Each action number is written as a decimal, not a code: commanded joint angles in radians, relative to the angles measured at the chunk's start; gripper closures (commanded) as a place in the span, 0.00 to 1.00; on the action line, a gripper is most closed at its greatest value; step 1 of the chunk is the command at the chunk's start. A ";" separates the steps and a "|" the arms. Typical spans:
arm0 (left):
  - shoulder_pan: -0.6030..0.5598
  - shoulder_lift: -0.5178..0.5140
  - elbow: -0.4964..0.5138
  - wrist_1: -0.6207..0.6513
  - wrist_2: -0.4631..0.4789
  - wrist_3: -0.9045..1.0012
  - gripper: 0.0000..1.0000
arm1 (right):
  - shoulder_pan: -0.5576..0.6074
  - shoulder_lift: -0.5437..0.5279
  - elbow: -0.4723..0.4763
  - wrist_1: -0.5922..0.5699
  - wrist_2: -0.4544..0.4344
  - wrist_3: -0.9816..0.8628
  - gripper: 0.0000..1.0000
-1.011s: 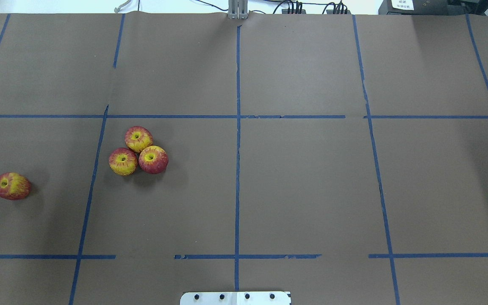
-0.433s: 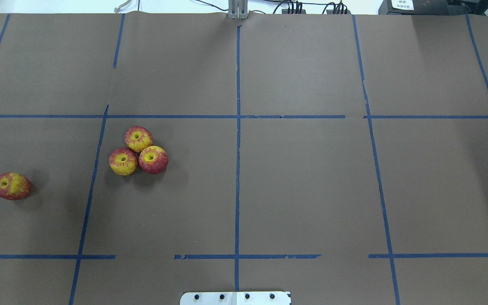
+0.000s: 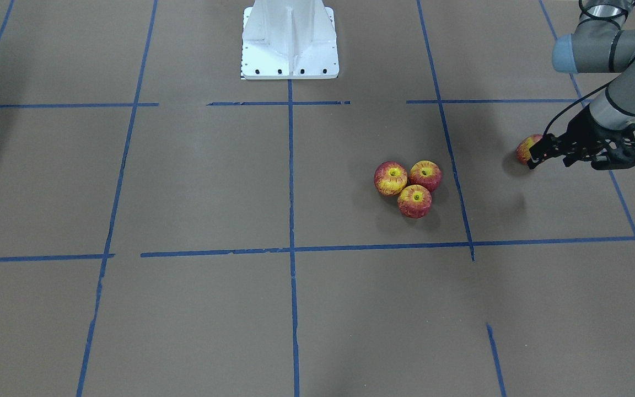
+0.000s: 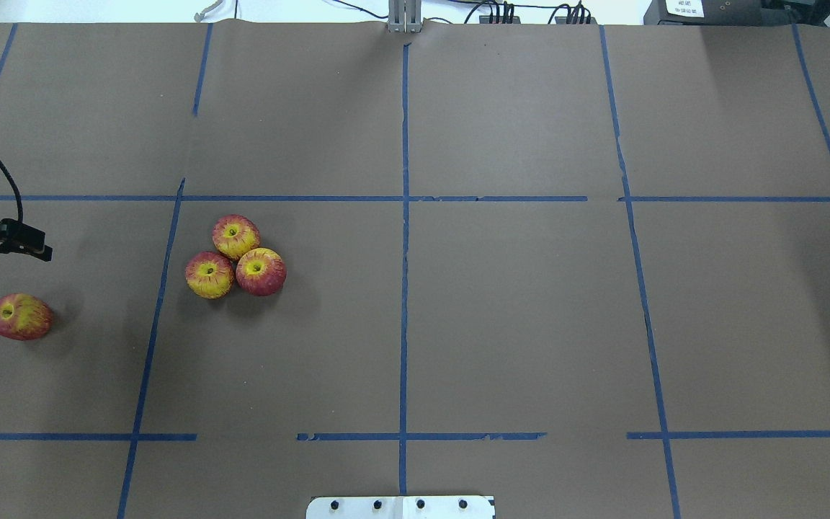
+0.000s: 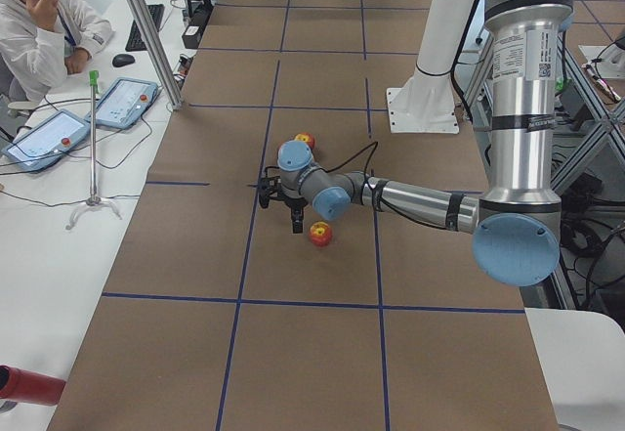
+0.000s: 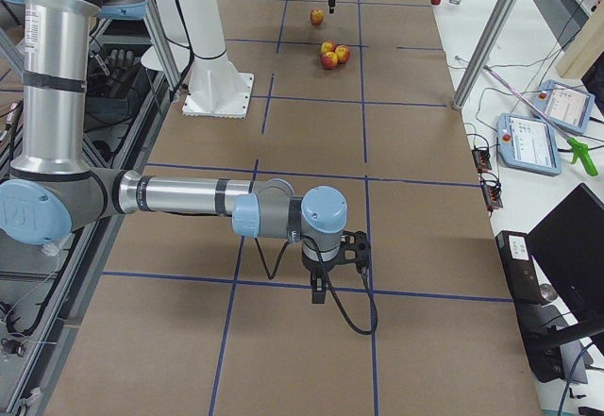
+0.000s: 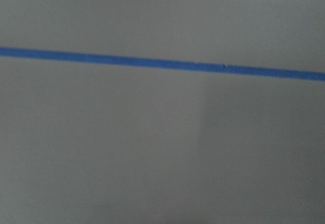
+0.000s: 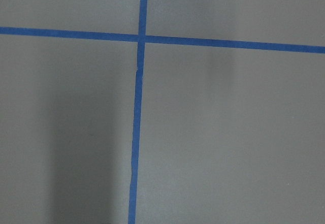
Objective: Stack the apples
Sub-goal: 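Move the left gripper down over the lone red-and-yellow apple, then close the left gripper on the lone apple and lift it, then carry the held apple with the left gripper over the three-apple cluster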
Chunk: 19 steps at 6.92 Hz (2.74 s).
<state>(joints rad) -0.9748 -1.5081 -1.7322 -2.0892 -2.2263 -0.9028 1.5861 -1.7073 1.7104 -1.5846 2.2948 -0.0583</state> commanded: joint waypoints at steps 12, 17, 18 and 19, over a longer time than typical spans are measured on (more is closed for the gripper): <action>0.123 0.104 0.014 -0.103 0.042 -0.011 1.00 | 0.000 0.000 0.000 0.000 0.000 0.000 0.00; 0.120 -0.082 -0.231 0.085 0.037 -0.315 1.00 | 0.000 0.000 0.000 0.000 0.000 0.000 0.00; 0.140 -0.254 -0.219 0.312 0.042 -0.323 1.00 | 0.000 0.000 0.000 0.000 0.000 0.000 0.00; 0.178 -0.371 -0.192 0.421 0.071 -0.385 1.00 | 0.000 0.000 0.000 0.000 0.000 0.000 0.00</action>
<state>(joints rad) -0.8325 -1.7249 -1.9472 -1.8338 -2.1794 -1.2278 1.5861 -1.7073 1.7104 -1.5846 2.2948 -0.0583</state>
